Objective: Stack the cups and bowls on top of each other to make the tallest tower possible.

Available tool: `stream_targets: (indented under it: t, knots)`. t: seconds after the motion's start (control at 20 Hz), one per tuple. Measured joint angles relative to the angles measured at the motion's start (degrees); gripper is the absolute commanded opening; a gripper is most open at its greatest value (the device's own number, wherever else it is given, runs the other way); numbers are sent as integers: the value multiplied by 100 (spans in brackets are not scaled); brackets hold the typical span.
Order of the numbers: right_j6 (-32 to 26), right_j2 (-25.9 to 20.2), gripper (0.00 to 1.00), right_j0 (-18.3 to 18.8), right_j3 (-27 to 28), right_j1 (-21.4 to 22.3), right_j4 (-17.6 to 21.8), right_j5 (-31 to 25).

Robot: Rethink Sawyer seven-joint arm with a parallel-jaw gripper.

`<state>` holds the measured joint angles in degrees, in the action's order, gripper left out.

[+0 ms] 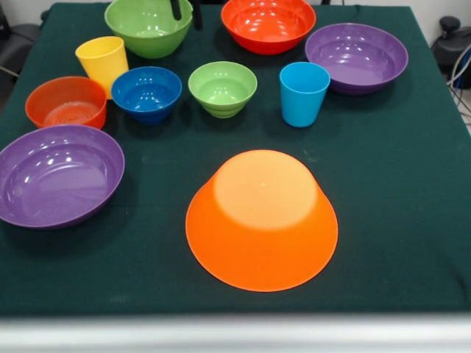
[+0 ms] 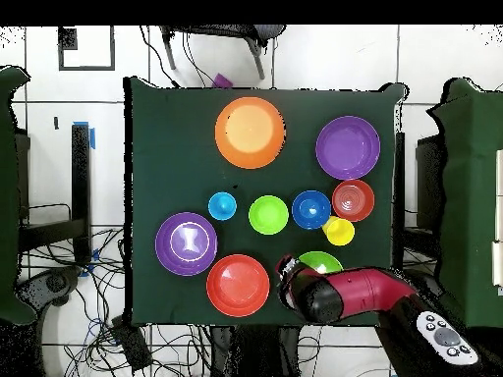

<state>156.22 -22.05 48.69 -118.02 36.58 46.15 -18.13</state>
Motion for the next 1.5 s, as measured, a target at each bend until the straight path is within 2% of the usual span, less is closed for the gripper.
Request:
stream_targets:
  t: [0.5,0.55,0.75,1.1,1.25,1.5]
  knots:
    - [0,80,100,-180,215,-258,90,86]
    - [0,159,0,-289,269,-255,169,88]
    - [0,292,0,-474,344,-232,284,86]
    - [0,802,0,-1168,566,-107,499,86]
    - [0,902,0,-1288,656,-107,499,45]
    - [0,908,0,-1258,729,-69,437,-145]
